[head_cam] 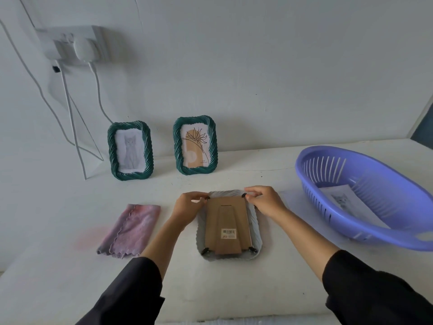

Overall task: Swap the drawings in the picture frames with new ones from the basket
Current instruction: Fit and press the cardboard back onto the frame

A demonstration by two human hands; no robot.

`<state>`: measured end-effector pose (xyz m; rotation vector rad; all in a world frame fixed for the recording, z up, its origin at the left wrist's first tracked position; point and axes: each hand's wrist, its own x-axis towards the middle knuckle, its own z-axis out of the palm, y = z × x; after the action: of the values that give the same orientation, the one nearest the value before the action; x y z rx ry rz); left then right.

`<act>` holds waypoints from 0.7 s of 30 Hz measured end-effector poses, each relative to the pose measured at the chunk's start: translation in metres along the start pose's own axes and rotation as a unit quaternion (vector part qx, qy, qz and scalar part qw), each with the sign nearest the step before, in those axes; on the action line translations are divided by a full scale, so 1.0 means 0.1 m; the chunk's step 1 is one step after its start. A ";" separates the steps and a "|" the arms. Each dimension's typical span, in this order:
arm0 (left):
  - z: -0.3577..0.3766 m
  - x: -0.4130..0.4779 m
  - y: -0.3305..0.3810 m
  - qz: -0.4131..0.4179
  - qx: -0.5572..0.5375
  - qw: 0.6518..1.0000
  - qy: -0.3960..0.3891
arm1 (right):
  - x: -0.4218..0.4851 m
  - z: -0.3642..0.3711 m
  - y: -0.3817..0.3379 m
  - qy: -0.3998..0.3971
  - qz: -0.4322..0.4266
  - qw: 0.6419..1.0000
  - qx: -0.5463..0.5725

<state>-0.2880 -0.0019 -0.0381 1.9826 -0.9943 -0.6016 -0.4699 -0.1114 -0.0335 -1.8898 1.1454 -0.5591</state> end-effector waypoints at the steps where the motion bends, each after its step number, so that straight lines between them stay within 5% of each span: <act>1: -0.02 -0.03 0.00 -0.010 0.005 1.000 -0.007 | -0.04 -0.02 0.02 0.009 0.013 1.000 0.015; 5: -0.05 -0.16 0.03 -0.049 0.028 0.997 -0.061 | -0.26 -0.03 0.11 -0.011 0.071 0.997 0.020; 15: -0.02 -0.35 0.02 -0.050 0.015 0.998 -0.026 | -0.59 -0.03 0.02 0.016 0.032 0.999 -0.018; 21: 0.01 -0.47 0.15 -0.015 -0.054 0.998 0.008 | -0.67 -0.42 -0.52 0.138 -0.105 0.977 -0.123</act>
<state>-0.3223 0.0307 -0.0238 1.9070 -0.9044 -0.6408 -0.5062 -0.0583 0.0362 -2.2148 1.2449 -0.8525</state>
